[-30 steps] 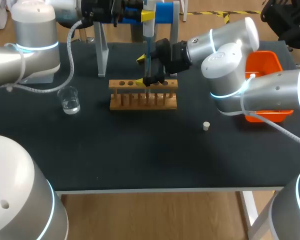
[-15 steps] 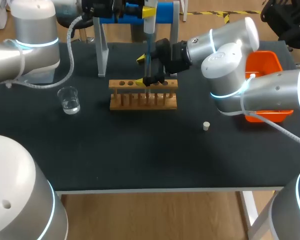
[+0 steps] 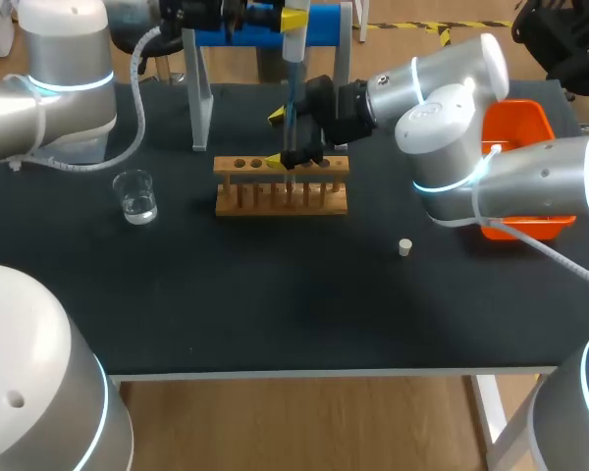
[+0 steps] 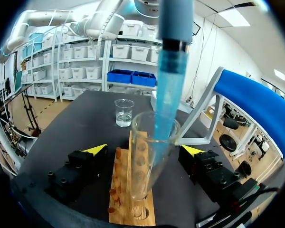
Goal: Invert the test tube, pick up the pipette, mount the tip to pipette, aspirate from beaker and dispense into the tube, eject the tip, return the pipette, and cap with the stopper.
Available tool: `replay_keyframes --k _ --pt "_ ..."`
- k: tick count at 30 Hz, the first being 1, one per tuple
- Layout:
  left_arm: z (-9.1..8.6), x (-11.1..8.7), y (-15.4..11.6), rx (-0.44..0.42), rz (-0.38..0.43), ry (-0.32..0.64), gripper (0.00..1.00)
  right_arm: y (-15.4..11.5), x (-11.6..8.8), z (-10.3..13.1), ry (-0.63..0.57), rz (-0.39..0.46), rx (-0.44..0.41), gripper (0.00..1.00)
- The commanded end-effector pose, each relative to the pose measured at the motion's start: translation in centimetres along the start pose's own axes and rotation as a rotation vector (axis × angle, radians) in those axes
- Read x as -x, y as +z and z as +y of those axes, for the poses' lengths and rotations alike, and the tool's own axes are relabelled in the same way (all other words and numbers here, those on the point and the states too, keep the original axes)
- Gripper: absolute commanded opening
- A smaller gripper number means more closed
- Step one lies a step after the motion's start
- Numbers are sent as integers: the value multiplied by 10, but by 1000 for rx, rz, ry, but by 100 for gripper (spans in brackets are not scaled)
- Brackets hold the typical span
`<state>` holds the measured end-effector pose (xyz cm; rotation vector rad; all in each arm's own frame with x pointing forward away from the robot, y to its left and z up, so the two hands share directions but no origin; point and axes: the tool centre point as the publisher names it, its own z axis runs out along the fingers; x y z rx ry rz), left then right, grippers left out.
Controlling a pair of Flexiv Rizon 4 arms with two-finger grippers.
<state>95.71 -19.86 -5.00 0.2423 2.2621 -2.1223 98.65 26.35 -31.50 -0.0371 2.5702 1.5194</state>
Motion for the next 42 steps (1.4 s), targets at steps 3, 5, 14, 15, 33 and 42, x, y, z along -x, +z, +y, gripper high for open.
replay_keyframes --k 3,5,14,15,33,42 --pt "-7 -2 0 11 -6 4 0 -1 1 0 0 3 -2 100" --pt "-9 -2 1 14 -6 7 0 -1 1 0 0 3 -2 100" --pt "-17 -4 4 29 -5 16 0 -1 1 0 0 3 -2 100" --pt "-18 -4 4 32 -5 17 0 -1 1 0 0 3 -2 100" --pt "-33 -7 13 63 -3 33 0 -1 1 0 0 3 -2 100" --pt "-43 -9 15 78 -2 46 0 -1 1 0 0 3 -2 100"
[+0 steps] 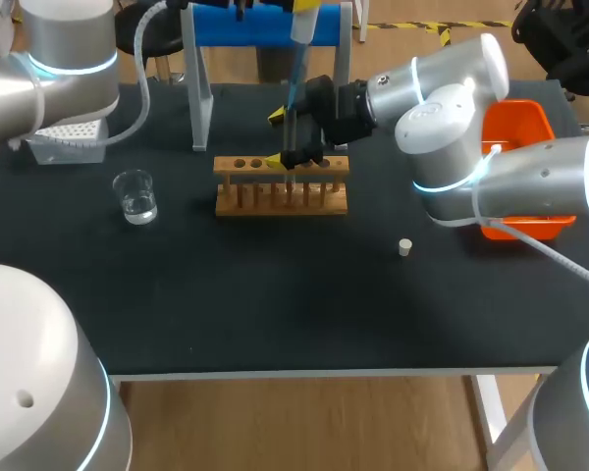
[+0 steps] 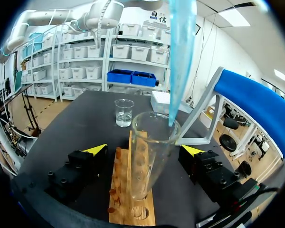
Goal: Invert the test tube, pick up the pipette, mount the tip to pipette, aspirate from beaker and dispense into the tube, eject the tip, return the pipette, and cap with the stopper.
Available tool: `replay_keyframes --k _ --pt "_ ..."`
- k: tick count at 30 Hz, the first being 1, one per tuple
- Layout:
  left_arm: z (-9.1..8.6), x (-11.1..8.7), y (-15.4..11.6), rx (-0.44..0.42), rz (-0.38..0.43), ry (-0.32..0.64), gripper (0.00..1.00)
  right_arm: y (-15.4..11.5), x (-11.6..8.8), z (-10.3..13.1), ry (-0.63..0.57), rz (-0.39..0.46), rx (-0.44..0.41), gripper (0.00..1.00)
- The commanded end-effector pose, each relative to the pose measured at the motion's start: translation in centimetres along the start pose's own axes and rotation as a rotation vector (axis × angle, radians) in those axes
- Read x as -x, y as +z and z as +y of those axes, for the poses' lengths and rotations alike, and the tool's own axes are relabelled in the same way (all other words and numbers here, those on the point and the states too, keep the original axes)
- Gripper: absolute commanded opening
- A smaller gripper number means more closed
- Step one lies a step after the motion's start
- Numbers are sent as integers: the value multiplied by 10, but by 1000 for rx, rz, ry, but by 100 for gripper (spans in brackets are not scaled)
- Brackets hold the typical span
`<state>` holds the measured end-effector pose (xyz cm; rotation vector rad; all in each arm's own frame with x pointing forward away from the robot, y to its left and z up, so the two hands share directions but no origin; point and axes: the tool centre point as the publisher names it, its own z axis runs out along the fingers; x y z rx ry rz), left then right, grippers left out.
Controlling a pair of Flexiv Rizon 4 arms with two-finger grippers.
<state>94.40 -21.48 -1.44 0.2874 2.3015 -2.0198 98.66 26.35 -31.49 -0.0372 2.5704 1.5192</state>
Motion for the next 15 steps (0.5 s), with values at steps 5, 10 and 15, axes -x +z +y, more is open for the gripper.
replay_keyframes --k 5,10,15 --pt "-20 -6 2 42 3 31 0 -1 1 0 0 3 -2 100" --pt "-33 -17 -8 78 -22 46 0 -1 1 0 0 3 -2 100" --pt "-29 -39 -42 98 -115 14 0 -1 1 0 0 3 -2 100"
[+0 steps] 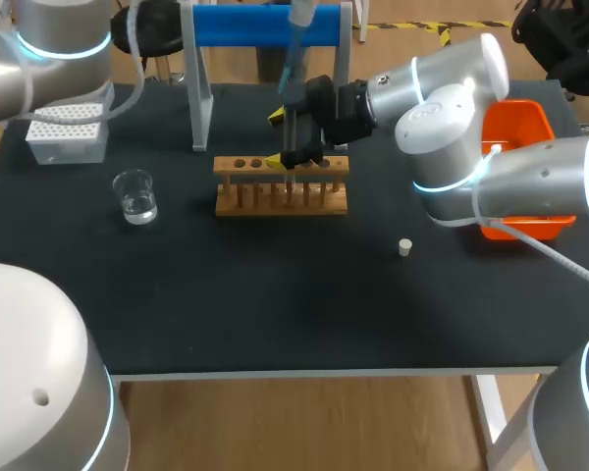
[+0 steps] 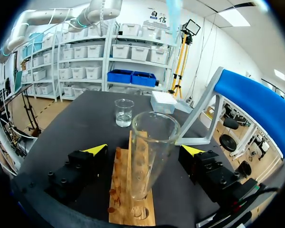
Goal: Invert the test tube, pick up the pipette, mount the tip to pipette, aspirate from beaker and dispense into the tube, eject the tip, return the pipette, and cap with the stopper.
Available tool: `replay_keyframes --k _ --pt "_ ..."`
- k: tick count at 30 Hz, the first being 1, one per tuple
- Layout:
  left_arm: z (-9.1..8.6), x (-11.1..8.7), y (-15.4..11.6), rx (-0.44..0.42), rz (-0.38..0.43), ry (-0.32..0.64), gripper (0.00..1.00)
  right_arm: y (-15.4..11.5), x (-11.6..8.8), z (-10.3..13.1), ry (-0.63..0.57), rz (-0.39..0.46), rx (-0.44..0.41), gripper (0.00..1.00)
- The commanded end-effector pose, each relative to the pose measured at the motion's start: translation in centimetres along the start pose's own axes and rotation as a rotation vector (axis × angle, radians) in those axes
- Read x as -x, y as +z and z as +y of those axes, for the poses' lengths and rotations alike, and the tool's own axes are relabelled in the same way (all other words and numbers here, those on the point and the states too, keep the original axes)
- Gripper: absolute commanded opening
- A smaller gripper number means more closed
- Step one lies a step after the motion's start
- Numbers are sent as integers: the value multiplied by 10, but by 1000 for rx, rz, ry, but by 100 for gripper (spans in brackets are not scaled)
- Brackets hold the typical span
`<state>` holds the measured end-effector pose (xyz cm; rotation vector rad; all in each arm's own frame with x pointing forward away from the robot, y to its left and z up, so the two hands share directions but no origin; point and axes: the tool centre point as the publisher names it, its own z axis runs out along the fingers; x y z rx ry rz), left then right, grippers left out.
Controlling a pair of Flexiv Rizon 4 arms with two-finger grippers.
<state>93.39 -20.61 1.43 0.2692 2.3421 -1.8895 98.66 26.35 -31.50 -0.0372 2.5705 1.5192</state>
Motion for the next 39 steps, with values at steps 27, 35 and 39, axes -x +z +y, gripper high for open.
replay_keyframes --k 27,35,39 --pt "87 -110 -34 -166 -271 -164 0 -1 0 0 0 2 -2 100" --pt "99 -111 -14 -192 -272 -200 0 -1 0 0 0 2 -2 100" --pt "101 -109 -6 -192 -277 -205 0 -1 0 0 0 2 -2 100"
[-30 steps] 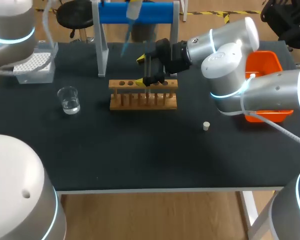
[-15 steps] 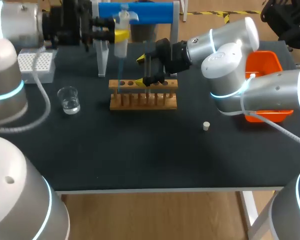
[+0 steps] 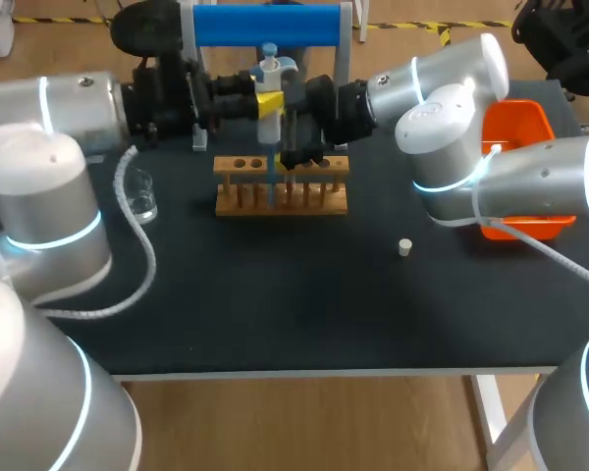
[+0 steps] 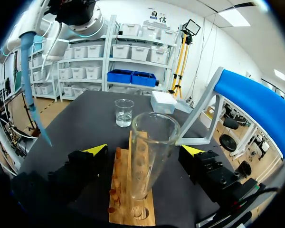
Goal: Invert the test tube, pick up the pipette, mount the tip to pipette, aspirate from beaker and dispense into the tube, eject the tip, return the pipette, and cap with the stopper.
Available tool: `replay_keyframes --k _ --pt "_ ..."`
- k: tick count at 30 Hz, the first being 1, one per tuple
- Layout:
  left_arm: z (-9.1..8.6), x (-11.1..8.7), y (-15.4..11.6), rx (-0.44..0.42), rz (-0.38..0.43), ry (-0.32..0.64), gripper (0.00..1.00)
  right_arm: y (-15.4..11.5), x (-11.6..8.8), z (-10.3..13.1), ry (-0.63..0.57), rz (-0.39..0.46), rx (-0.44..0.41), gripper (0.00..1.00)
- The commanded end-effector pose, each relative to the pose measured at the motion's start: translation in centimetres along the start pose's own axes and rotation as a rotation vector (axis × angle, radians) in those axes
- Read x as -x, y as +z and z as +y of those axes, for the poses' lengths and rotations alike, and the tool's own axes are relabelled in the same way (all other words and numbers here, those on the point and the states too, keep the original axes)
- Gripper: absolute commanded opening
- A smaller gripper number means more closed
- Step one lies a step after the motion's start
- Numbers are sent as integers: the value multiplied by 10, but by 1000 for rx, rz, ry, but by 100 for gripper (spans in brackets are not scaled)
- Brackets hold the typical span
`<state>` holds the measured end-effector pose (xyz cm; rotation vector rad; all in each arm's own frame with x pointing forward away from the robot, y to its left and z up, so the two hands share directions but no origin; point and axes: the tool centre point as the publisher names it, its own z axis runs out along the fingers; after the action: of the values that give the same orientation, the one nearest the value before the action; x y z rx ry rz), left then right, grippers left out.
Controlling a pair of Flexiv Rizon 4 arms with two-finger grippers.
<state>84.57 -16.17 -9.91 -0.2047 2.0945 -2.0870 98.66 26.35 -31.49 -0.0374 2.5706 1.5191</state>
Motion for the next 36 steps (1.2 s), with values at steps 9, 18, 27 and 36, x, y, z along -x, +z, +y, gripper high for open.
replay_keyframes --k 9,18,27,36 --pt "8 0 18 -6 9 -7 0 -1 0 0 0 2 -2 100" --pt "9 0 21 17 31 -12 0 -1 0 0 0 2 -2 100" --pt "9 0 21 16 34 -13 0 -1 0 0 0 2 -2 100" --pt "9 0 21 16 34 -13 0 -23 1 -4 10 -13 14 100"
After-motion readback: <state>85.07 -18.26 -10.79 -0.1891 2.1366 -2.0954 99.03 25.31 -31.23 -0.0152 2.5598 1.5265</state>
